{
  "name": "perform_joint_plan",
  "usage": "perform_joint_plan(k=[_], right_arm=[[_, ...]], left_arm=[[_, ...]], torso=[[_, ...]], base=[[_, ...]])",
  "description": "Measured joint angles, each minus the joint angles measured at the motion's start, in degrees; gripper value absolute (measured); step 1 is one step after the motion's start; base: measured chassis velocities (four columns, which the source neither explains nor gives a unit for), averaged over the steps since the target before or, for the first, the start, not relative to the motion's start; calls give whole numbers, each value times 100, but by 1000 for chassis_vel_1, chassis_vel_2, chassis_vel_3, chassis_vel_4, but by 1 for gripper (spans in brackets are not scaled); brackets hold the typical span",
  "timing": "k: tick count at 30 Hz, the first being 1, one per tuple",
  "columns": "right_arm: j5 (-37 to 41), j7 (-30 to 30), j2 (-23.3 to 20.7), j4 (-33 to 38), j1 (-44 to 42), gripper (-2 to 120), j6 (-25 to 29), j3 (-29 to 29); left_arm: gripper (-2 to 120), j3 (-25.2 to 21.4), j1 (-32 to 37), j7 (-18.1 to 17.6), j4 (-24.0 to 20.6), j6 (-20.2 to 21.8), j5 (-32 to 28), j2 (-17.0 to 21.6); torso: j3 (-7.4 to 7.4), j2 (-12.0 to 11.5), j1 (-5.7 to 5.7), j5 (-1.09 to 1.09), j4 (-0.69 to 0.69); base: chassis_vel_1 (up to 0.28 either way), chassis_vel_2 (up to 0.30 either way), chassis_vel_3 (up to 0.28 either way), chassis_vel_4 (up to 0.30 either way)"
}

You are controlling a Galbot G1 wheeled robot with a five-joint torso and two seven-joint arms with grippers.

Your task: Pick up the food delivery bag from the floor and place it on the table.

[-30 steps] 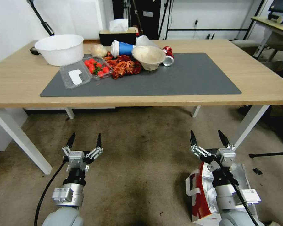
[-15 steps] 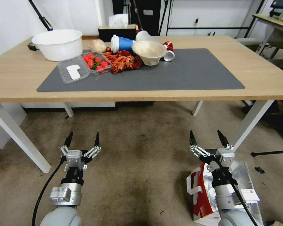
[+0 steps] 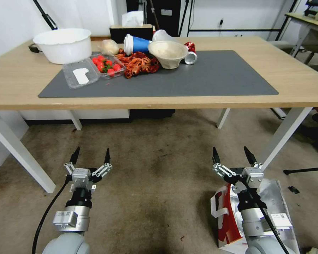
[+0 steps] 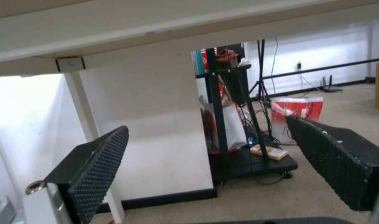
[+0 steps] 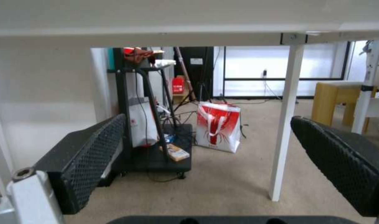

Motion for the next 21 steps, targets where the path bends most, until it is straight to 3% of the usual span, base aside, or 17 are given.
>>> perform_joint_plan(k=[21], right_arm=[[-22,-36,-6,-13,-1,100,26,-7]], left_arm=[[96,-56,53,38,-86,-14,-11,16]], torso=[[-374,-486,-110,0,0]], base=[[0,0,0,0]])
